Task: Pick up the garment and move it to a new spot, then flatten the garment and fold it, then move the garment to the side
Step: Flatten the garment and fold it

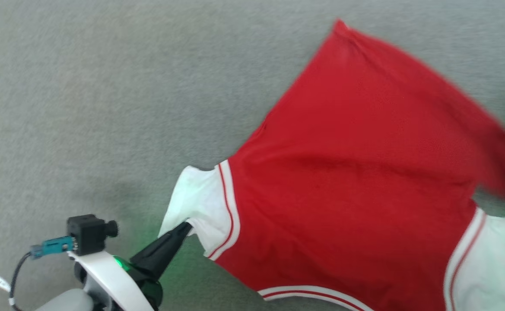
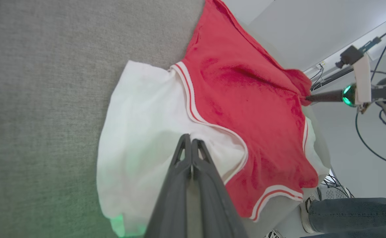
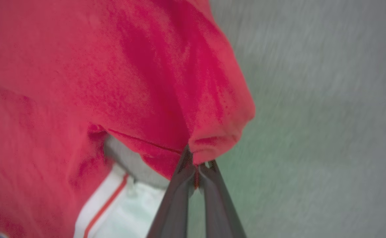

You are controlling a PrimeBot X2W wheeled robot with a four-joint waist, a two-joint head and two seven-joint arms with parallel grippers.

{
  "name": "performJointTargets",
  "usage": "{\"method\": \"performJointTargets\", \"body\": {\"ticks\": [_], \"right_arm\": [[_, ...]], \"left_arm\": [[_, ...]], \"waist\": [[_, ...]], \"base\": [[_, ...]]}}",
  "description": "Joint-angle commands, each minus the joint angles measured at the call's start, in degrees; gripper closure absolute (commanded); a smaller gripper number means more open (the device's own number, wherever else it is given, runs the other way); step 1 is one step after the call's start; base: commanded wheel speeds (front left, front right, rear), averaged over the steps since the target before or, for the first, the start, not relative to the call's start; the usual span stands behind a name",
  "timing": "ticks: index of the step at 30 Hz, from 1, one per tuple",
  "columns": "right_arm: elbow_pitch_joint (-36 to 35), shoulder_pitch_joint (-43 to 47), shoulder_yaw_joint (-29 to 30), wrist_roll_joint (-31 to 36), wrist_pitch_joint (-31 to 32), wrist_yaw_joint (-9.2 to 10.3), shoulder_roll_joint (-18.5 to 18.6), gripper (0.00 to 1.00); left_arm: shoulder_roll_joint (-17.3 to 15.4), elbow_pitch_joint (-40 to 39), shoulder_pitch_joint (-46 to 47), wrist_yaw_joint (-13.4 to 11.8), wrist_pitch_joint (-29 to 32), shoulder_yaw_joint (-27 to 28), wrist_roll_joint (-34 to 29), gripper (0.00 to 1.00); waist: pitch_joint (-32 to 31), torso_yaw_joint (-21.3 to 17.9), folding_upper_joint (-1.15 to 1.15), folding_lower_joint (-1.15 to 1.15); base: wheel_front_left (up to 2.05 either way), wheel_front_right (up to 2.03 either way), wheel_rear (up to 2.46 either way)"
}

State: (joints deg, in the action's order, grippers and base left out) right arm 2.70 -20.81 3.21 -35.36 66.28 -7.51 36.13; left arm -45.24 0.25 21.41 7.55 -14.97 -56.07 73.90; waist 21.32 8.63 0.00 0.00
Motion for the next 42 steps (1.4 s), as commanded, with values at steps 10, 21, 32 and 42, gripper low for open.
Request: {"method": "performJointTargets", "body": {"ticks": [10, 21, 32, 42], "right_arm": [[-22.11, 30.27, 1.55, -5.11, 9.21, 0.04, -6.44, 1.00], [-24.63, 33.03, -0.23, -3.58, 0.42, 0.04, -11.29, 0.00], [-30.36, 17.01, 10.76, -1.51, -5.27, 0.03, -4.13, 0.00], [-9.48, -4.87, -5.41, 2.82, -11.35, 0.04, -3.11, 0.00]], "left_arm": [[-0.36, 0.91, -5.20, -0.16, -0.28, 7.05, -0.67, 1.00], [0.47, 0.57, -8.05, -0.16, -0.28, 10.25, -1.72, 1.00], [3.22, -0.50, -4.92, -0.16, -0.28, 9.01, -3.86, 1.00], [7.61, 0.55, 0.15, -0.16, -0.28, 5.41, -3.62, 1.00]], "waist": [[-3.00, -4.53, 0.00, 0.00], [-2.69, -4.97, 0.00, 0.00], [0.32, -0.46, 0.00, 0.00], [4.42, 5.49, 0.00, 0.00]], "base": [[0.00, 0.00, 0.00], [0.00, 0.00, 0.00], [0.00, 0.00, 0.00], [0.00, 0.00, 0.00]]}}
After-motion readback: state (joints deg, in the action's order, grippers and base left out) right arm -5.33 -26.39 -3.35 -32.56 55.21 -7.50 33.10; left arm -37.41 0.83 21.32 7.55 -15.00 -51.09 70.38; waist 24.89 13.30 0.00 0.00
